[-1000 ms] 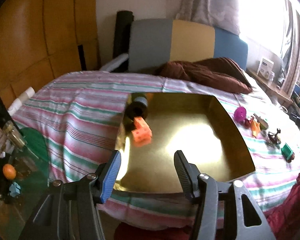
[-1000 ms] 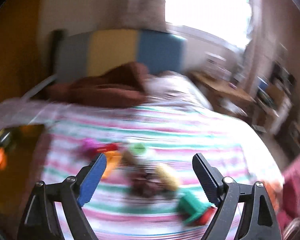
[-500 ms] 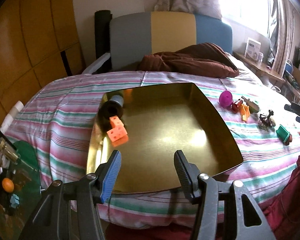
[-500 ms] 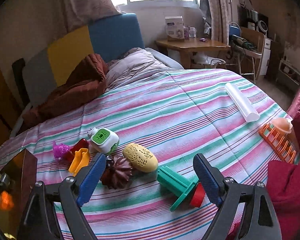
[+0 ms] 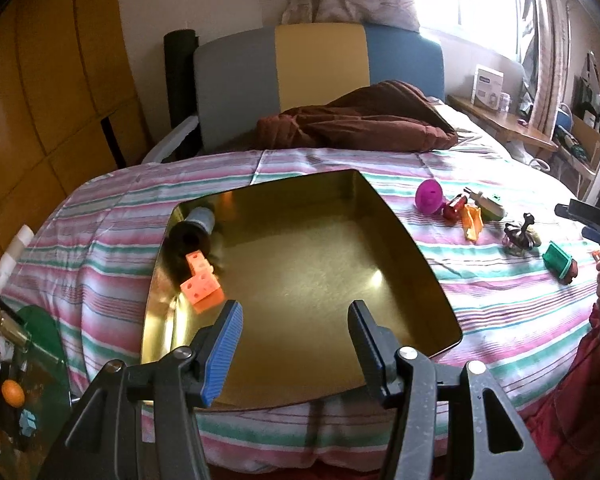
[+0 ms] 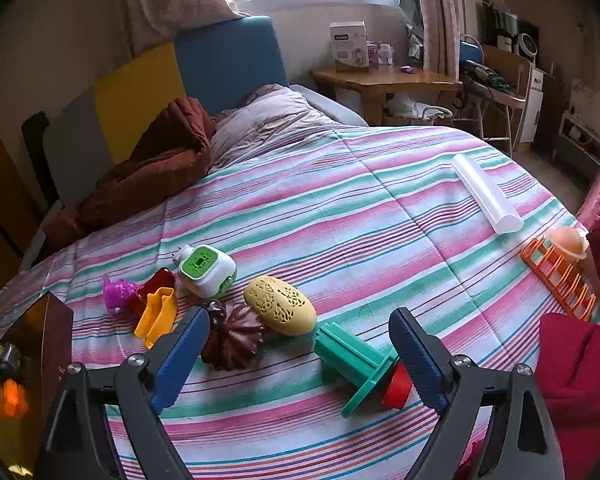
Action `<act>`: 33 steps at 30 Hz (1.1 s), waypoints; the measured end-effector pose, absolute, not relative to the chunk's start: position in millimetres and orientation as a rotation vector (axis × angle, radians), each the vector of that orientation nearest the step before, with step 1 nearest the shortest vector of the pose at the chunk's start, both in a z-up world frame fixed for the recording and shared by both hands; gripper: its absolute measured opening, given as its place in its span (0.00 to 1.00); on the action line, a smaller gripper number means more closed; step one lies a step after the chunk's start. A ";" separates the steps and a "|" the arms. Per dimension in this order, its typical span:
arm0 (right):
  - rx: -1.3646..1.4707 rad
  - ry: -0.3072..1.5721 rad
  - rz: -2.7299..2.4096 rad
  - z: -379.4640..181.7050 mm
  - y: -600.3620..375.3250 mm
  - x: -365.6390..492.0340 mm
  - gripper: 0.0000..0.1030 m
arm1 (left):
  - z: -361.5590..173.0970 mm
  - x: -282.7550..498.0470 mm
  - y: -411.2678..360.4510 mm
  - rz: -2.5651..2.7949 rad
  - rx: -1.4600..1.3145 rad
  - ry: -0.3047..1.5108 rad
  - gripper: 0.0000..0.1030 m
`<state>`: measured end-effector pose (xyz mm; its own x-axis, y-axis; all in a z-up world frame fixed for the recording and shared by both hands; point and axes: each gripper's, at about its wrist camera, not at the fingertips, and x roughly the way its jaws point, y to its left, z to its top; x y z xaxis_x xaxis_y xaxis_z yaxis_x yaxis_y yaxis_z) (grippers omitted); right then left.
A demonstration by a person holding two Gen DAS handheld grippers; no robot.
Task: Organize rigid objects
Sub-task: 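Move both tools back toward the remaining toys on the bedspread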
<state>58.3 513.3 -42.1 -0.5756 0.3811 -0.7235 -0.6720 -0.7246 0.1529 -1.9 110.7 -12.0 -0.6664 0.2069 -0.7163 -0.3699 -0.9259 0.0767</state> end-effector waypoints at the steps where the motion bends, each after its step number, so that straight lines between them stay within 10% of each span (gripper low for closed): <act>1: -0.916 0.562 2.280 -42.6 513.7 58.3 0.89 | -11.4 -1.9 113.7 2.587 -1.068 0.316 0.54; 33: -0.845 0.822 2.144 -51.6 550.4 82.5 0.90 | -6.5 -14.0 223.2 2.361 -0.994 0.407 0.54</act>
<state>82.5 550.4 -51.6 -0.5570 0.3557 -0.7505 -0.7664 -0.5683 0.2994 -14.0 223.2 -6.5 -0.5817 0.3621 -0.7284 -0.5852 -0.8082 0.0657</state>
